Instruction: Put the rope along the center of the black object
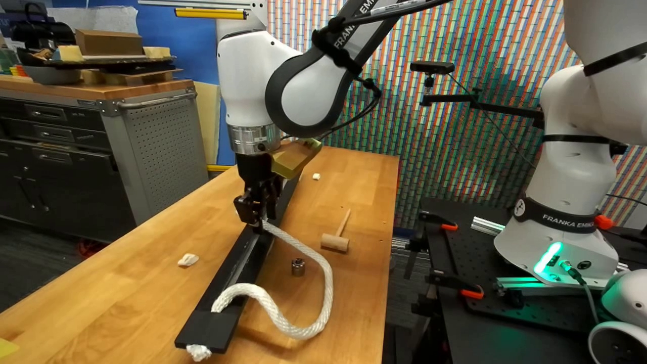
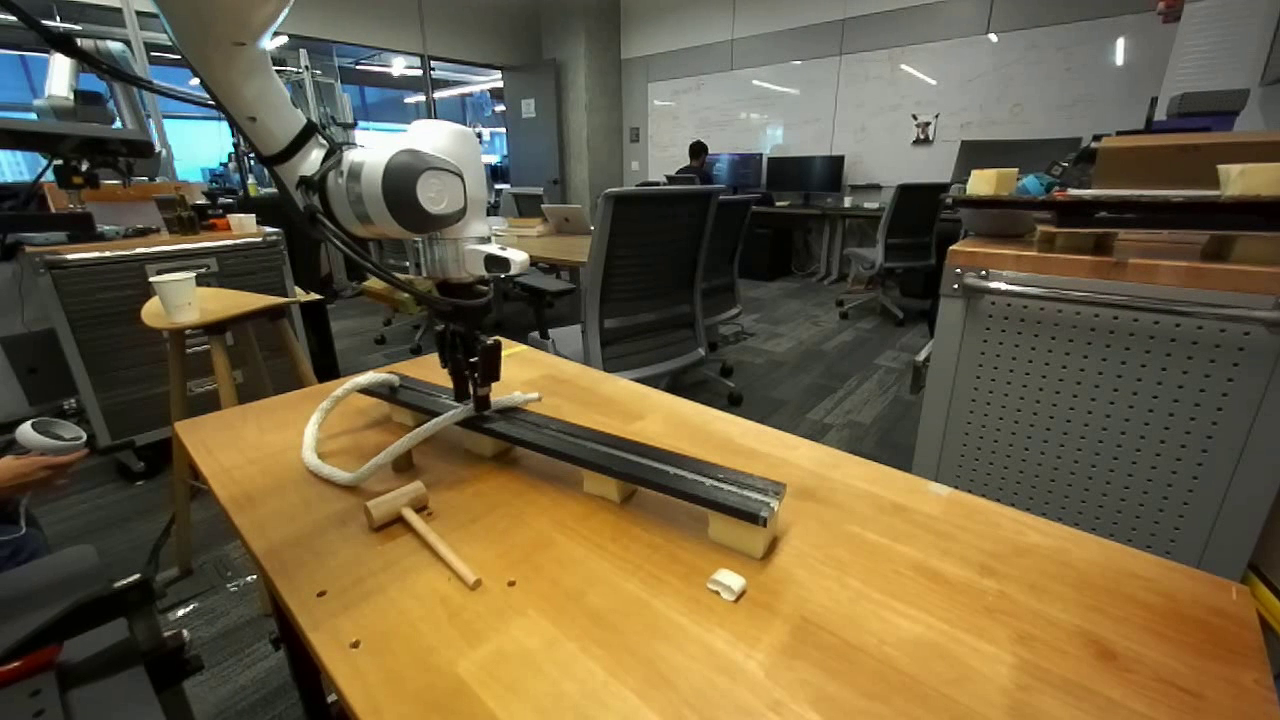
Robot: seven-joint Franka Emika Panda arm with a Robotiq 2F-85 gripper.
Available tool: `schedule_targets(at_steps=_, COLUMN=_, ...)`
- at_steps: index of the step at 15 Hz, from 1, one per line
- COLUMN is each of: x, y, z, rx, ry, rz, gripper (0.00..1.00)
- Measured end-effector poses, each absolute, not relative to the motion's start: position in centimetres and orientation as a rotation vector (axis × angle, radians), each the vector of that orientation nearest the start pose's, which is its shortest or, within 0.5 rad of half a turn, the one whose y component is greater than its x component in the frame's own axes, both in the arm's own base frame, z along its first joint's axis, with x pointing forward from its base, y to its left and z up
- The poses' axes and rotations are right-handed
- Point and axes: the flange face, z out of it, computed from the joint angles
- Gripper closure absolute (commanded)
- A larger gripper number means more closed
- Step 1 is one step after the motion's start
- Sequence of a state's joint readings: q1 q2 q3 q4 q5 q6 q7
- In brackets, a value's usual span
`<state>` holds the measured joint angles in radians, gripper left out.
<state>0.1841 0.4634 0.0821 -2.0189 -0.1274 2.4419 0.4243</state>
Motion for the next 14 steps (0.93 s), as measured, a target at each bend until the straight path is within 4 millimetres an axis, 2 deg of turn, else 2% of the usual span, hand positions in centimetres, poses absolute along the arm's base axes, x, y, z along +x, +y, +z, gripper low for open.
schedule_targets(at_steps=3, x=58.0, y=15.6, z=21.5, rx=-3.19, ry=0.114, rz=0.034, gripper=0.96)
schedule_targets(at_steps=4, x=58.1, y=15.6, z=21.6, rx=-3.188, ry=0.119, rz=0.034, gripper=1.0)
schedule_targets(at_steps=10, x=58.4, y=15.2, z=21.8, rx=-3.174, ry=0.148, rz=0.033, gripper=0.98)
schedule_targets(at_steps=14, x=59.0, y=13.8, z=22.3, rx=-3.179, ry=0.199, rz=0.014, gripper=0.98)
